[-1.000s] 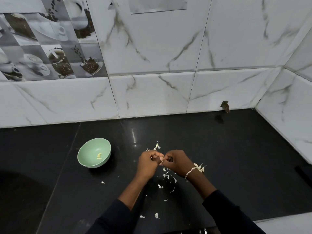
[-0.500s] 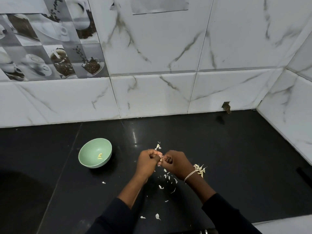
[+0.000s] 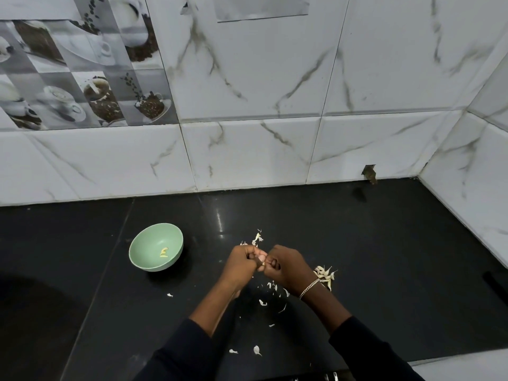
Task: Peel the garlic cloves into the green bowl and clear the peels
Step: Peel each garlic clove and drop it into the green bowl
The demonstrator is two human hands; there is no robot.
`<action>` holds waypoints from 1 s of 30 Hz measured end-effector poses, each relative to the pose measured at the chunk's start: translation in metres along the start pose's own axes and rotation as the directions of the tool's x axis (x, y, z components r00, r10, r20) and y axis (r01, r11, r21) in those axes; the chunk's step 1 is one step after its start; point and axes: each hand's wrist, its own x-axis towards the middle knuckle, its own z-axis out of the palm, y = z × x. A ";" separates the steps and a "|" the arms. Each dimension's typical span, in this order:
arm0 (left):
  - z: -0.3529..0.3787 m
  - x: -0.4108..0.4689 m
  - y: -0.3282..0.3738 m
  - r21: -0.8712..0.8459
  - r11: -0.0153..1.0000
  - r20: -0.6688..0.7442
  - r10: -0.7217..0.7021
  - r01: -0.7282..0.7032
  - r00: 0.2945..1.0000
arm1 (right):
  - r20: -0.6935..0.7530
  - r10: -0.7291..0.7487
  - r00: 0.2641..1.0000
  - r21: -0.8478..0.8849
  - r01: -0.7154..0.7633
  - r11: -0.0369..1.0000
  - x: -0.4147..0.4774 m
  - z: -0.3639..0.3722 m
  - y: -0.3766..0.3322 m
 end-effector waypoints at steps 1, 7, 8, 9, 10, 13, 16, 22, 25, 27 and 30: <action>0.001 0.000 0.000 -0.003 1.000 0.002 -0.004 0.004 1.000 | -0.004 -0.006 1.000 0.007 0.006 1.000 -0.001 0.000 0.001; 0.002 -0.001 0.003 -0.136 0.990 0.003 -0.040 0.040 0.999 | -0.060 -0.016 0.998 0.056 0.020 0.998 -0.003 -0.003 0.004; 0.001 -0.001 0.003 -0.166 0.985 0.003 -0.054 0.054 0.999 | -0.064 -0.023 0.998 0.065 0.027 0.998 -0.004 -0.003 0.004; 0.000 -0.001 0.003 -0.187 0.980 0.001 -0.068 0.067 0.998 | -0.062 -0.030 0.998 0.075 0.035 0.997 -0.004 -0.004 0.005; 0.000 -0.001 0.003 -0.197 0.977 -0.002 -0.083 0.081 0.997 | -0.055 -0.038 0.998 0.084 0.042 0.996 -0.005 -0.004 0.005; 0.003 -0.002 0.003 -0.251 0.960 -0.015 -0.132 0.124 0.991 | -0.051 -0.042 0.998 0.085 0.046 0.995 -0.005 -0.002 0.004; 0.007 -0.004 0.004 -0.278 0.953 -0.041 -0.137 0.120 0.990 | -0.078 -0.020 0.997 0.058 0.024 0.998 -0.004 0.000 0.003; 0.004 -0.005 0.006 -0.166 0.984 -0.009 -0.071 0.068 0.997 | -0.077 0.002 0.997 0.028 0.000 1.000 -0.002 -0.003 0.007; 0.001 -0.005 0.008 -0.180 0.980 0.025 -0.084 0.087 0.996 | -0.028 -0.046 0.999 0.009 0.046 0.999 -0.004 -0.008 0.008; 0.000 -0.005 0.009 -0.189 0.977 0.044 -0.096 0.103 0.994 | 0.008 -0.083 0.996 0.003 0.083 0.997 -0.005 -0.012 0.007; -0.001 -0.006 0.009 -0.172 0.977 0.054 -0.115 0.122 0.992 | 0.033 -0.112 0.993 -0.022 0.113 0.993 -0.005 -0.015 0.006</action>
